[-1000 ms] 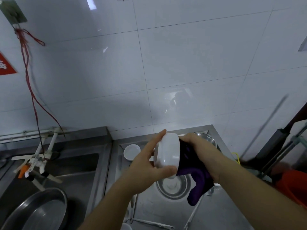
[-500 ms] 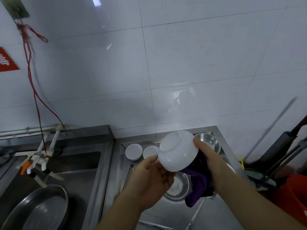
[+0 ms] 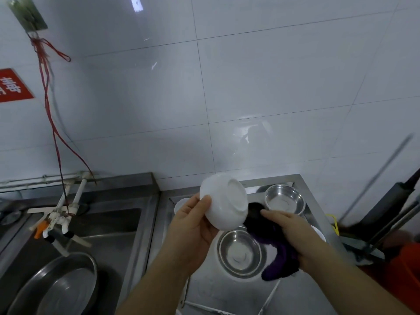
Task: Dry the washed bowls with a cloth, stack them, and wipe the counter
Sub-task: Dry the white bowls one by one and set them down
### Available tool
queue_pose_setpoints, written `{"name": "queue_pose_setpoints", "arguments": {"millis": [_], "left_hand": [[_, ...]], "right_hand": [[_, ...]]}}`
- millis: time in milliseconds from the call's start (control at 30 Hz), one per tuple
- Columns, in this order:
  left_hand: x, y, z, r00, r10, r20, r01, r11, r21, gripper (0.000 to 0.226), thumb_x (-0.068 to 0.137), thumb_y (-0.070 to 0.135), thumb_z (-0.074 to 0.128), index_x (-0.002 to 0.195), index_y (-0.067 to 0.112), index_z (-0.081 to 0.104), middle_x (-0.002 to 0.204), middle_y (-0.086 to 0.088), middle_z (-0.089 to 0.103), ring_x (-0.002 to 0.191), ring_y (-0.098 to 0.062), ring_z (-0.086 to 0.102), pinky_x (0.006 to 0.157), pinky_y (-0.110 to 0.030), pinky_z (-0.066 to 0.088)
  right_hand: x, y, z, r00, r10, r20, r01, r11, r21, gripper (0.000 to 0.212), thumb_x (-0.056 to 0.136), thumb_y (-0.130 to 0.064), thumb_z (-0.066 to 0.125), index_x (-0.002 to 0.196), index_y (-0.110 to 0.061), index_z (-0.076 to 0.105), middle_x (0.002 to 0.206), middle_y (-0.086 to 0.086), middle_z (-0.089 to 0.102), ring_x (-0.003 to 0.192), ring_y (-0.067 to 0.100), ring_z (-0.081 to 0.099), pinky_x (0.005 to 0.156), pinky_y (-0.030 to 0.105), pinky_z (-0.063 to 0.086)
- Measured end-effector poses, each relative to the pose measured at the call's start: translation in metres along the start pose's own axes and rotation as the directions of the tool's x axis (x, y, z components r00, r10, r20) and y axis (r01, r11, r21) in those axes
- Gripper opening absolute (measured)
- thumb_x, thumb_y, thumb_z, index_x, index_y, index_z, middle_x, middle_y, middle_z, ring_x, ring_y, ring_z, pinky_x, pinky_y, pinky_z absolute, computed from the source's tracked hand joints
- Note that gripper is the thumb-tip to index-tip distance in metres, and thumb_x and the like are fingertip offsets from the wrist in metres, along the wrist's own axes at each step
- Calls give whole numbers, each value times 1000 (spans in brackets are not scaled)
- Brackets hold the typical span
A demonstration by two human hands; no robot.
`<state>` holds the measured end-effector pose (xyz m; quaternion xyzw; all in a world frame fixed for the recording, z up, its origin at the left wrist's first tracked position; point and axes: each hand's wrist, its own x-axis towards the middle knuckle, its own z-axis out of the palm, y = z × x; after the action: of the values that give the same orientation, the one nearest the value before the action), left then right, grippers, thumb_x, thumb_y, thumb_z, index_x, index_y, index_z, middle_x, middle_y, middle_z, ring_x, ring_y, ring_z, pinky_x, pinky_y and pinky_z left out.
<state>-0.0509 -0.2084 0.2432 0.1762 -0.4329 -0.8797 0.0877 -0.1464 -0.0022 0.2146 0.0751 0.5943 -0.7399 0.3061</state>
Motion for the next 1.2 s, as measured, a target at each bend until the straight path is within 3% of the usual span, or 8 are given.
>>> {"name": "queue_pose_setpoints", "arguments": {"millis": [100, 233, 400, 533, 633, 800, 900, 1200], "left_hand": [[-5, 4, 3, 998, 69, -9, -64, 961, 268, 27, 83, 32, 72, 108, 31, 83, 116, -4, 79, 108, -25, 76, 81, -30, 64], [-10, 2, 5, 995, 84, 62, -104, 859, 502, 17, 91, 36, 73, 105, 35, 82, 108, 1, 80, 103, -22, 76, 83, -29, 62], [-16, 3, 13, 973, 32, 230, -149, 847, 511, 25, 95, 32, 70, 116, 20, 76, 115, -12, 77, 109, -33, 73, 96, -44, 61], [-23, 6, 7, 955, 35, 294, -183, 848, 497, 27, 91, 28, 72, 116, 17, 75, 112, -15, 76, 108, -34, 72, 96, -41, 60], [-28, 4, 1, 946, -8, 323, -148, 878, 456, 28, 97, 15, 63, 123, 9, 73, 119, -16, 76, 113, -31, 72, 99, -39, 58], [-30, 12, -3, 949, 37, 314, -171, 896, 411, 33, 90, 32, 71, 115, 10, 75, 114, -18, 75, 105, -32, 70, 95, -45, 58], [-30, 12, -2, 951, 52, 305, -160, 926, 343, 35, 90, 33, 70, 120, 17, 77, 123, -19, 74, 113, -35, 70, 99, -47, 59], [-21, -2, 10, 996, 79, 50, -72, 989, -128, 23, 92, 25, 71, 110, 15, 82, 125, -19, 75, 98, -29, 78, 68, -33, 63]], "right_hand": [[8, -15, 6, 969, -134, -208, 147, 988, 51, 5, 91, -16, 78, 94, -14, 81, 78, 9, 79, 57, 19, 74, 47, 26, 55], [-4, -42, 26, 829, -541, -143, 526, 840, -134, 25, 83, -36, 74, 107, -40, 79, 103, -9, 78, 87, 11, 76, 70, 30, 61], [-33, -55, 45, 345, -742, 575, 869, 20, -495, 39, 94, -25, 62, 131, -29, 73, 135, -7, 63, 124, 15, 62, 101, 26, 51], [-35, -47, 48, 239, -654, 718, 772, -320, -549, 48, 83, -34, 84, 127, -20, 75, 136, 2, 66, 114, 24, 64, 85, 41, 60], [-33, -51, 51, 328, -710, 623, 796, -147, -587, 42, 85, -27, 76, 126, -27, 71, 135, -5, 65, 117, 20, 62, 92, 41, 57], [-19, -63, 47, 704, -673, 228, 677, 539, -501, 25, 97, -21, 65, 111, -41, 67, 108, -20, 73, 97, 3, 69, 74, 19, 55], [-10, -56, 42, 843, -535, 51, 517, 782, -348, 24, 86, -40, 67, 110, -38, 68, 98, -10, 75, 87, 16, 70, 72, 30, 55], [-8, -19, 46, 943, -298, -146, 291, 954, -71, 23, 76, -38, 73, 98, -37, 67, 80, 1, 72, 65, 20, 66, 62, 36, 55]]}}
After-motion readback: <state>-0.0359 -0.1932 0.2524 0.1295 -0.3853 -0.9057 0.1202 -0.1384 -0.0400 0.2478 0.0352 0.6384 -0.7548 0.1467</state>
